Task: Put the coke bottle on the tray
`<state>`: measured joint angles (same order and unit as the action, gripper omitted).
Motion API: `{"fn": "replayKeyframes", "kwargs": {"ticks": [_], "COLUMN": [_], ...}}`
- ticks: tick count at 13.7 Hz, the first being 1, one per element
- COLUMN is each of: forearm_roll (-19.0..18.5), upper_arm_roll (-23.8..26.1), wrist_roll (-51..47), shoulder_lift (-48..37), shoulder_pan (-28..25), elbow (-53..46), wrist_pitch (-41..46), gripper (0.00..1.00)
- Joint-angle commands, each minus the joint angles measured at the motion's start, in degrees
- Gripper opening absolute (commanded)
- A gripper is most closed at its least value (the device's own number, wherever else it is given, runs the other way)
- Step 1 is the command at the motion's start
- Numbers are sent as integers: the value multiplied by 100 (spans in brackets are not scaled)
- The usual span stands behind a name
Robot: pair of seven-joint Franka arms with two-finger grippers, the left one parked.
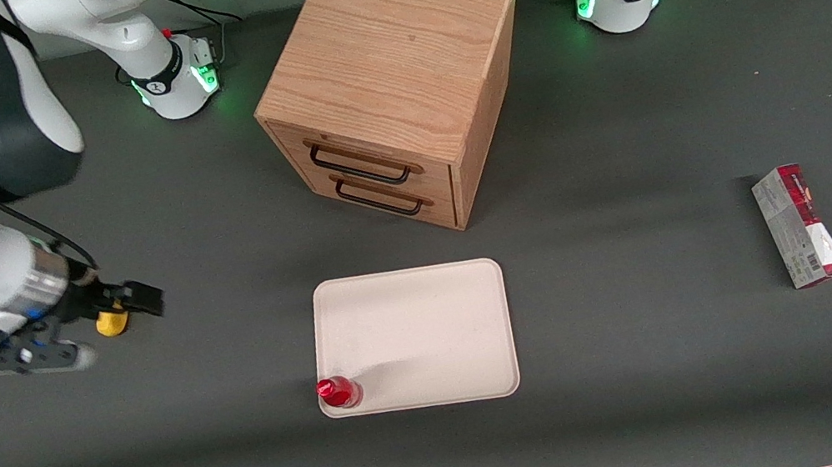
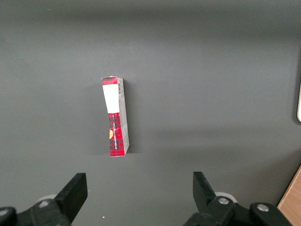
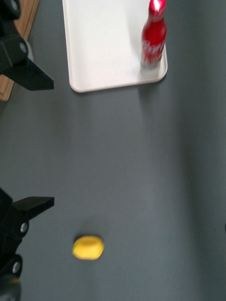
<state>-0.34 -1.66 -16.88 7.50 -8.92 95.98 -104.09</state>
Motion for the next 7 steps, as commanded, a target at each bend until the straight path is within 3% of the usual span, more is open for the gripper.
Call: {"fn": "replayKeyframes", "kwargs": {"ticks": [1,3,7], "forearm_roll": [96,87,87], "upper_arm_roll": [-133,-159,-168], "wrist_roll": [141,142,176], "shoulder_lift": [-1398,-1716,-1542], "shoulder_pan": [-48,-48,-22], "elbow": [1624,1749,1320], "wrist_pitch": [-420,-175,143], "gripper": [100,100,100]}}
